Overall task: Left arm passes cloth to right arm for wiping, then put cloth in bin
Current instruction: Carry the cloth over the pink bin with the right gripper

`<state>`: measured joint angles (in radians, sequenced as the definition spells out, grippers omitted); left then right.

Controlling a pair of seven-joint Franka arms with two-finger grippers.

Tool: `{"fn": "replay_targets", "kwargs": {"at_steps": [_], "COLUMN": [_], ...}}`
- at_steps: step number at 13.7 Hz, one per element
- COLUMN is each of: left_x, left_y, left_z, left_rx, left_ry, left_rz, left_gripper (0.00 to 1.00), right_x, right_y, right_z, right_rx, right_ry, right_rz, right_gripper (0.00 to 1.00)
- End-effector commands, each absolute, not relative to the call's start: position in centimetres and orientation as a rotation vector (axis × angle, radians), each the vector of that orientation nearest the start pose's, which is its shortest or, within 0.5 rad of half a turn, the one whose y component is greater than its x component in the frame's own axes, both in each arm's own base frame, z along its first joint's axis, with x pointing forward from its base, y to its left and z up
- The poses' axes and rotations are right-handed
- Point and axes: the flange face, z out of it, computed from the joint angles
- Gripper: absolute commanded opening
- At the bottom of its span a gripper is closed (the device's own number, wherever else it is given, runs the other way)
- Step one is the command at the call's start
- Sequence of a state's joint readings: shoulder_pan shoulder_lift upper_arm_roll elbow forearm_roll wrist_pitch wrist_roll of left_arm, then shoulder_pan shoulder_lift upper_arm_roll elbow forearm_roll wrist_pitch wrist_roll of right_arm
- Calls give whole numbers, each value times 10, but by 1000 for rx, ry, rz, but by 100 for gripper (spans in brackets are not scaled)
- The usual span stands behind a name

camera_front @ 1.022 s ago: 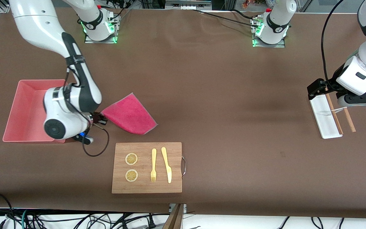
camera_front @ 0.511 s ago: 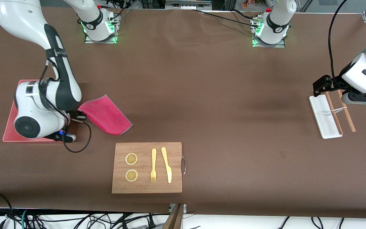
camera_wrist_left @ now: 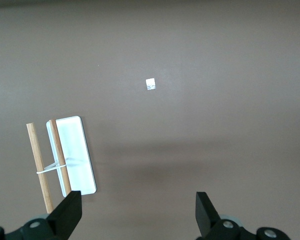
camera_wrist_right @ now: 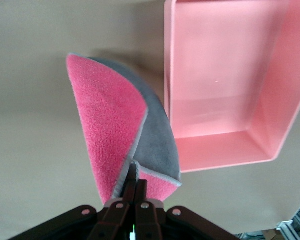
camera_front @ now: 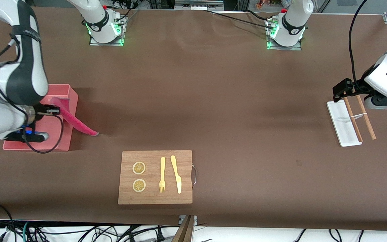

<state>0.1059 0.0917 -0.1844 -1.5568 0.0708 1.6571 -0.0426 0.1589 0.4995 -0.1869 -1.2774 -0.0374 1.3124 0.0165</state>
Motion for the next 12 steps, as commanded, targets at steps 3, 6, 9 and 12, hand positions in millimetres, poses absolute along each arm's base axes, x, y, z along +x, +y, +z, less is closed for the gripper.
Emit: {"fn": "replay_targets", "kwargs": {"at_steps": [3, 6, 9, 12], "left_x": [593, 595, 595, 595], "left_y": [-33, -33, -33, -32], "left_z": [591, 586, 585, 585], "left_rx": [-3082, -3078, -3081, -3083], "left_ry": [93, 94, 94, 91], "left_rz": [-10, 1, 4, 4], "left_gripper": [100, 100, 100, 100], "right_x": [622, 613, 607, 606], "right_y": [-23, -61, -120, -150], "right_z": [511, 522, 519, 491], "right_rx": [-3247, -3266, -3233, -3225], "right_ry": [-48, -143, -180, -161], "right_rz": [739, 804, 826, 809], "right_gripper": [0, 0, 0, 0]}}
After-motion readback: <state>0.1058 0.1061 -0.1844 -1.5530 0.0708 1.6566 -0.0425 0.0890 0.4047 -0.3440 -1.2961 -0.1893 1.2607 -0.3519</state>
